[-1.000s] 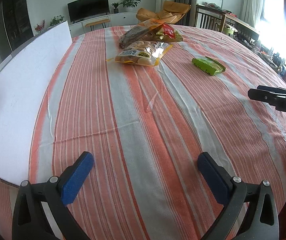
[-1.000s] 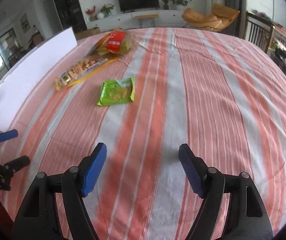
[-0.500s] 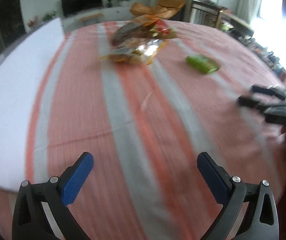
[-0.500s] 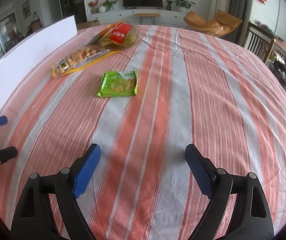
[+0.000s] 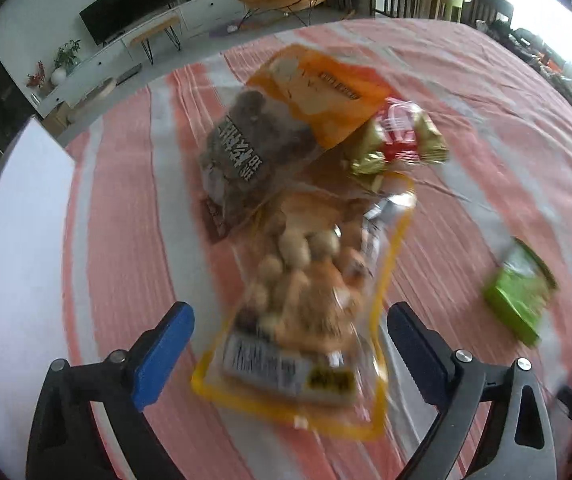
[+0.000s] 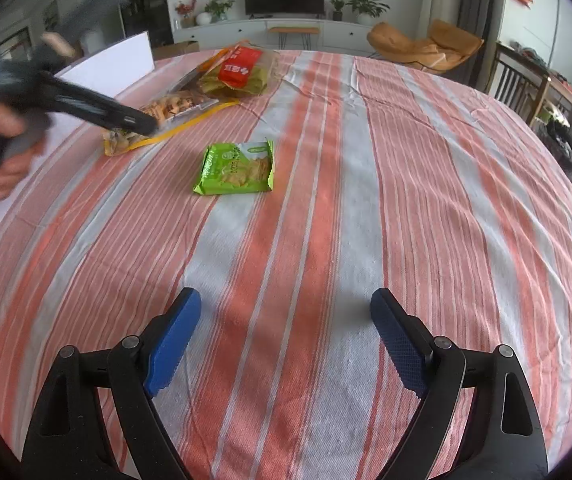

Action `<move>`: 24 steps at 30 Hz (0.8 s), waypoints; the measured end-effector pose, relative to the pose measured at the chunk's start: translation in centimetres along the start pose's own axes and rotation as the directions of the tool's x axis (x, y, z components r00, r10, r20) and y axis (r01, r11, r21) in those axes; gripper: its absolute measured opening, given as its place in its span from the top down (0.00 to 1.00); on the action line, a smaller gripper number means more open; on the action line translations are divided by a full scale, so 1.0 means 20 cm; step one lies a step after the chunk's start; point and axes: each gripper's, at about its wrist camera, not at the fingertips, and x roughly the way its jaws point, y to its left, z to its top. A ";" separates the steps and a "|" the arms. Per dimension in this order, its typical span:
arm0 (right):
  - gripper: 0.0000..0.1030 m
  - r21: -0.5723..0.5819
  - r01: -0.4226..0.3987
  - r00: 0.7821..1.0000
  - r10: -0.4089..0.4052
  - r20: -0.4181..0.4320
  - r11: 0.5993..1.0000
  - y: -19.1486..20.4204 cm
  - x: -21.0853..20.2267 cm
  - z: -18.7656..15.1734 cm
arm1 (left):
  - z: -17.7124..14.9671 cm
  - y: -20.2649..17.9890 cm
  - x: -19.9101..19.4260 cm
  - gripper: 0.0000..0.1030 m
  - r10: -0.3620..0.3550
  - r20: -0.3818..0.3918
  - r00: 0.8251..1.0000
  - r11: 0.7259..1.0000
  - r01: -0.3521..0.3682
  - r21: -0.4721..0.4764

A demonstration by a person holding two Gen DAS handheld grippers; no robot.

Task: Organize snacks
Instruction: 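Grasp the peanut bag with yellow border using the left tool, then grasp the green biscuit packet with the right tool while the left tool lifts the peanut bag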

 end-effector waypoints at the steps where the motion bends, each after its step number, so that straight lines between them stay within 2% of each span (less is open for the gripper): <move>1: 0.13 0.000 0.000 1.000 0.000 0.000 1.000 0.00 0.00 0.00 | 0.00 0.02 0.01 0.20 -0.035 0.014 0.999 0.999 0.036 -0.027; 2: 0.13 0.000 -0.001 1.000 0.001 0.000 1.000 0.00 0.00 0.00 | 0.00 0.04 0.01 0.32 -0.085 0.035 0.996 0.994 0.087 -0.068; 3: 0.13 0.001 -0.003 1.000 0.003 0.000 1.000 0.00 0.00 0.00 | -0.03 0.06 0.00 0.35 -0.087 0.047 0.995 0.989 0.093 -0.119; 6: 0.13 0.002 -0.005 1.000 0.005 0.000 1.000 0.00 0.00 0.00 | -0.19 0.06 -0.07 0.38 -0.058 0.080 0.995 0.977 0.073 -0.199; 10: 0.13 0.001 -0.003 1.000 0.003 -0.001 1.000 0.00 0.00 0.00 | -0.56 0.02 -0.24 0.37 -0.031 0.090 0.995 0.969 0.052 -0.243; 13: 0.13 0.002 -0.004 1.000 0.004 0.000 1.000 0.00 0.00 0.00 | -0.78 0.00 -0.34 0.32 -0.030 0.077 0.997 0.957 0.050 -0.286; 15: 0.13 0.001 -0.003 1.000 0.003 -0.001 1.000 0.00 0.00 0.00 | -0.85 -0.01 -0.37 0.26 -0.024 0.093 0.995 0.959 0.049 -0.280; 17: 0.13 0.001 -0.002 1.000 0.002 -0.001 1.000 0.00 0.00 0.00 | -0.85 -0.01 -0.35 0.16 0.003 0.103 0.995 0.970 0.022 -0.243; 20: 0.13 0.001 -0.002 1.000 0.002 -0.001 1.000 0.00 0.00 0.00 | -0.87 0.02 -0.33 0.11 0.002 0.160 0.987 0.966 0.039 -0.254; 24: 0.13 0.003 0.005 1.000 -0.005 -0.001 1.000 0.00 0.00 0.00 | -0.89 0.01 -0.33 0.06 0.040 0.188 0.981 0.969 0.007 -0.245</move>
